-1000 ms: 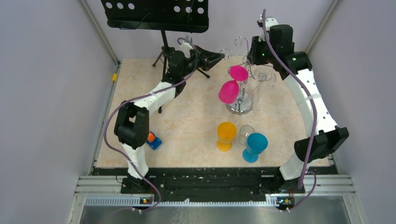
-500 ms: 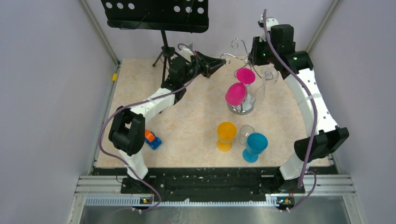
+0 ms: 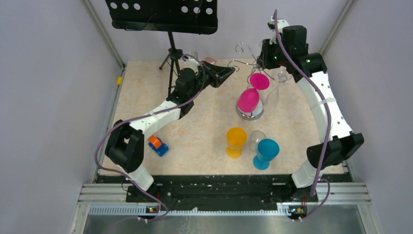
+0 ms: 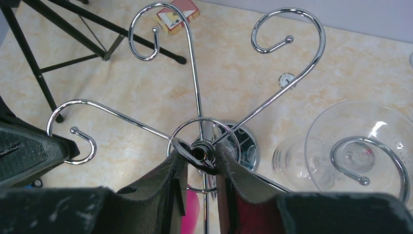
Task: Place the wine glass upside down on the wine glass rack
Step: Adjust the wine rack at the center of the board.
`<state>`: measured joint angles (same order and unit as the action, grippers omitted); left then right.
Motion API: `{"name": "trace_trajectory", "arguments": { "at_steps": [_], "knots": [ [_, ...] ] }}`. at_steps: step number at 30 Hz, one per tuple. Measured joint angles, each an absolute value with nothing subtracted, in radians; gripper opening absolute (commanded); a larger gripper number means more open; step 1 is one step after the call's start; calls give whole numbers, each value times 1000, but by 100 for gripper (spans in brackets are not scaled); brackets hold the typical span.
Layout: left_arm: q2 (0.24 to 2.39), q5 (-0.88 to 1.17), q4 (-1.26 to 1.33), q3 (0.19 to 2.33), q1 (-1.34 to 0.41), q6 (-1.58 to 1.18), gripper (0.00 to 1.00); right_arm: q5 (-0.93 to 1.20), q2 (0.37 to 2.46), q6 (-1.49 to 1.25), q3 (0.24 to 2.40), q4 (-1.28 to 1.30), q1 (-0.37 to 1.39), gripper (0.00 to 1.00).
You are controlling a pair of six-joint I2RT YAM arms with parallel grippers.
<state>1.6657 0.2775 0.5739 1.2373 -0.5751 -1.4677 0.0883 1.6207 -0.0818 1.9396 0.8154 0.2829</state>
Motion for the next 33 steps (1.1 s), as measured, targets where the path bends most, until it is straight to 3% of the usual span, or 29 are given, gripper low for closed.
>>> {"name": "trace_trajectory", "arguments": {
  "at_steps": [27, 33],
  "knots": [
    [1572, -41, 552, 1141, -746, -1494, 0, 143, 1646, -78, 1973, 840, 259, 27],
    [1551, -54, 551, 1120, -794, -1496, 0, 154, 1654, -83, 1973, 839, 260, 32]
  ]
}}
